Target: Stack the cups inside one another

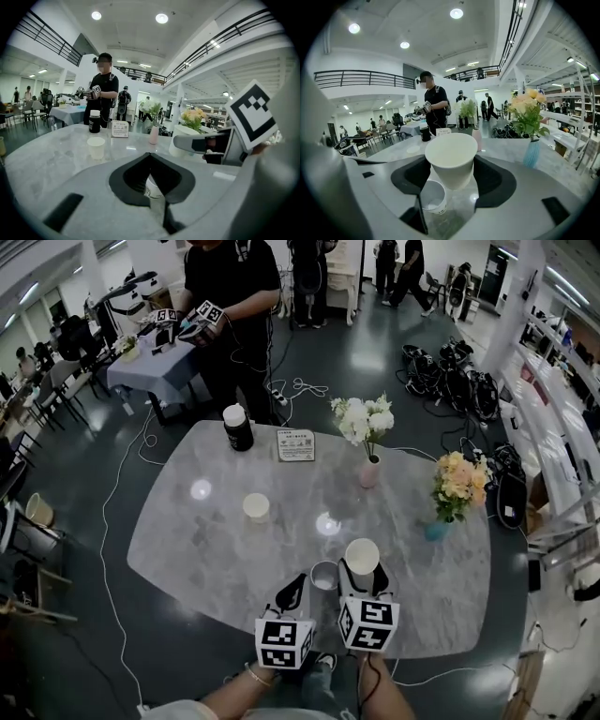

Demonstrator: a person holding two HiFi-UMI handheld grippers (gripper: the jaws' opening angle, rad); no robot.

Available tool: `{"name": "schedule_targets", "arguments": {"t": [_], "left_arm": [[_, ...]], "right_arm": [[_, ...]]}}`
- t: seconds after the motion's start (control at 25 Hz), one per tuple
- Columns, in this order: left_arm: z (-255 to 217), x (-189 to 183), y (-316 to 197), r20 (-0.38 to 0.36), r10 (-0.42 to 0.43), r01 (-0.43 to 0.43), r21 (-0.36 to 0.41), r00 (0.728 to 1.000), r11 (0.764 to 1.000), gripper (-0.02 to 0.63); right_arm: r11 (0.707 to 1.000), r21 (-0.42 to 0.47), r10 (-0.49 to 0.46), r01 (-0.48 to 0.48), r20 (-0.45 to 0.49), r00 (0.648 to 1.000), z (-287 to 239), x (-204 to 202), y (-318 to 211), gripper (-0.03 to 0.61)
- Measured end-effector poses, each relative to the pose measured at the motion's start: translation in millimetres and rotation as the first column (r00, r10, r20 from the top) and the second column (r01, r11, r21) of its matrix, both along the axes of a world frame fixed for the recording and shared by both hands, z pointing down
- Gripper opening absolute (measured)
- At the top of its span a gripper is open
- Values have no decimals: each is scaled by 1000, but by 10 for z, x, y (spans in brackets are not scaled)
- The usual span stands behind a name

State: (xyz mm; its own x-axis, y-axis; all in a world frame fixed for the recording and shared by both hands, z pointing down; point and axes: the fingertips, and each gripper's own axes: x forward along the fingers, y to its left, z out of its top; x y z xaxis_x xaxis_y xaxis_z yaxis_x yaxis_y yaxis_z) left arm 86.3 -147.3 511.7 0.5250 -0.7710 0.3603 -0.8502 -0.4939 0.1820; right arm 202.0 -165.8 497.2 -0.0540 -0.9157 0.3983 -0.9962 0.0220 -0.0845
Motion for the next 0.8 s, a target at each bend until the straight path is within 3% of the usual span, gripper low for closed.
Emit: {"name": "schedule_targets", "arguments": {"t": [0.8], "left_arm": [[266, -394, 119, 13, -72, 72, -46, 997, 996, 0]], "right_arm": [[993, -57, -101, 101, 6, 995, 295, -517, 102, 259]]}}
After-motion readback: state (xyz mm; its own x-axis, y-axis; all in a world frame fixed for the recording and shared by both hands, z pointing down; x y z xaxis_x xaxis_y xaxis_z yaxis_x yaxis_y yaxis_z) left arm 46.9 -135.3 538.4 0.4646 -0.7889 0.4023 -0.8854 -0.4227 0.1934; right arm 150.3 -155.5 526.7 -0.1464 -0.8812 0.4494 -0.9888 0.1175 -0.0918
